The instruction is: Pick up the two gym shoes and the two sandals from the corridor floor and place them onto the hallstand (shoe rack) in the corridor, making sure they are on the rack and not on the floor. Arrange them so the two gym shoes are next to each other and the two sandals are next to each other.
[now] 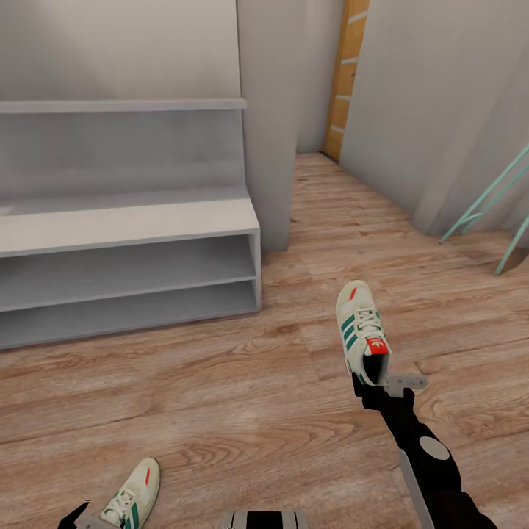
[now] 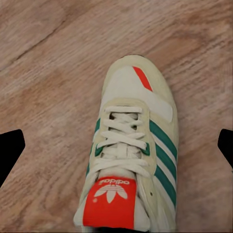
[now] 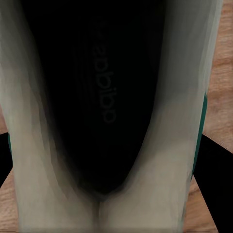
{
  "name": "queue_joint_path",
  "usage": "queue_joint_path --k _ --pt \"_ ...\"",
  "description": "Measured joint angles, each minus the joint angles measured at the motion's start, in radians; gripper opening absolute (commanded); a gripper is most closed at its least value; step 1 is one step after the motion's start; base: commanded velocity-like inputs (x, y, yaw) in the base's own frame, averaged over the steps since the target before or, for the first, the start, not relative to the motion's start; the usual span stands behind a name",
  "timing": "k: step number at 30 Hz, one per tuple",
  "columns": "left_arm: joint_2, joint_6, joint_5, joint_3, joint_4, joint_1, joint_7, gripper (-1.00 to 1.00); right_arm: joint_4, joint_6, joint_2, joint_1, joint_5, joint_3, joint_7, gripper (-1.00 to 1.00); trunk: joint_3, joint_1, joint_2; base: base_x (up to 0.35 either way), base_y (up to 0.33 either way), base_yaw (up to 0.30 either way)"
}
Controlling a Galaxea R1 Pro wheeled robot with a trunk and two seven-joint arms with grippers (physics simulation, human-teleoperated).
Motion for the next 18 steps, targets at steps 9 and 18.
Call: queue_joint_path --k 9,18 --pt "0.000 0.000 -0.003 0.001 0.040 0.000 0.000 1.00 0.000 0.000 0.000 0.000 0.000 0.000 0.000 -1.00 -0.045 0.004 -0.002 0.000 0.000 0.000" --pt "0.000 -0.038 -0.003 0.003 0.041 0.000 0.000 1.00 -0.001 0.000 0.000 0.000 0.000 0.000 0.000 -1.00 -0.094 0.008 -0.004 0.000 0.000 0.000"
